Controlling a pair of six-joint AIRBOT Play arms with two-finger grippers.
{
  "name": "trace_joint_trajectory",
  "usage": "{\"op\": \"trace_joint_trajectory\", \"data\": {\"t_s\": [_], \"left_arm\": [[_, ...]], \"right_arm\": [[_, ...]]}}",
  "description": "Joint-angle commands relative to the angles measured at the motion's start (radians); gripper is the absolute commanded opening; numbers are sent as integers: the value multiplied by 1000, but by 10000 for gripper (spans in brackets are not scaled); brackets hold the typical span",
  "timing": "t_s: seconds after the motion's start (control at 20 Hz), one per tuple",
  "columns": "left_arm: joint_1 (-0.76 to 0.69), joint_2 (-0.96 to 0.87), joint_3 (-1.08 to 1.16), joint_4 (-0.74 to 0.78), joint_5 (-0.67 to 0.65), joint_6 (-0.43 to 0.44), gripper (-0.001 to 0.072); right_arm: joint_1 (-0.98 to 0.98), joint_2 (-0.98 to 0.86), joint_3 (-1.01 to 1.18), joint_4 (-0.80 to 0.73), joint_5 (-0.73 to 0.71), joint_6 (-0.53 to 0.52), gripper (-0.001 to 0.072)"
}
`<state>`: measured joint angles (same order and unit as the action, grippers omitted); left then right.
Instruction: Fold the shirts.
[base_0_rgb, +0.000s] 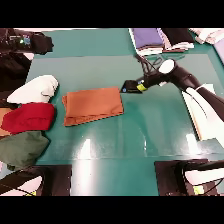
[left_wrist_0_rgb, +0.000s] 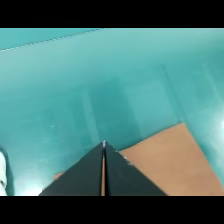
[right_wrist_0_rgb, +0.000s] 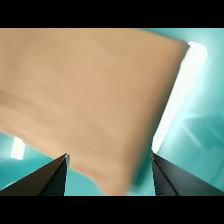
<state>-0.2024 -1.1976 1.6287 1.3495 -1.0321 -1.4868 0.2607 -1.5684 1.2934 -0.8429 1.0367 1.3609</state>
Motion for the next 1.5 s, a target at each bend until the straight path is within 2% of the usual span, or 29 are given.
{"op": "trace_joint_trajectory", "data": {"t_s": [0.0,0.25,0.35,0.4,0.45,0.55,0.7,0.95,1.25,1.45], "left_arm": [[-24,1,0,0,6,5,27],[-24,1,0,0,2,3,27],[-24,1,0,-10,-1,3,26],[-24,1,0,-32,1,3,26],[-25,1,0,-52,3,3,26],[-41,1,0,-56,7,3,26],[-127,1,0,-42,9,4,26],[-242,1,0,-40,54,3,26],[-258,1,0,-56,105,-6,27],[-258,1,0,-69,119,-6,27]], "right_arm": [[-45,-82,-61,78,10,15,589],[92,-286,120,163,8,14,566],[143,-346,201,191,-24,13,356],[164,-370,242,191,-37,12,206],[179,-381,274,185,-48,5,15],[180,-373,323,179,-73,0,13],[89,-266,343,26,-72,19,12],[-259,28,193,-184,-23,63,12],[-755,235,49,-205,-14,63,12],[-927,257,41,-198,-9,62,12]]}}
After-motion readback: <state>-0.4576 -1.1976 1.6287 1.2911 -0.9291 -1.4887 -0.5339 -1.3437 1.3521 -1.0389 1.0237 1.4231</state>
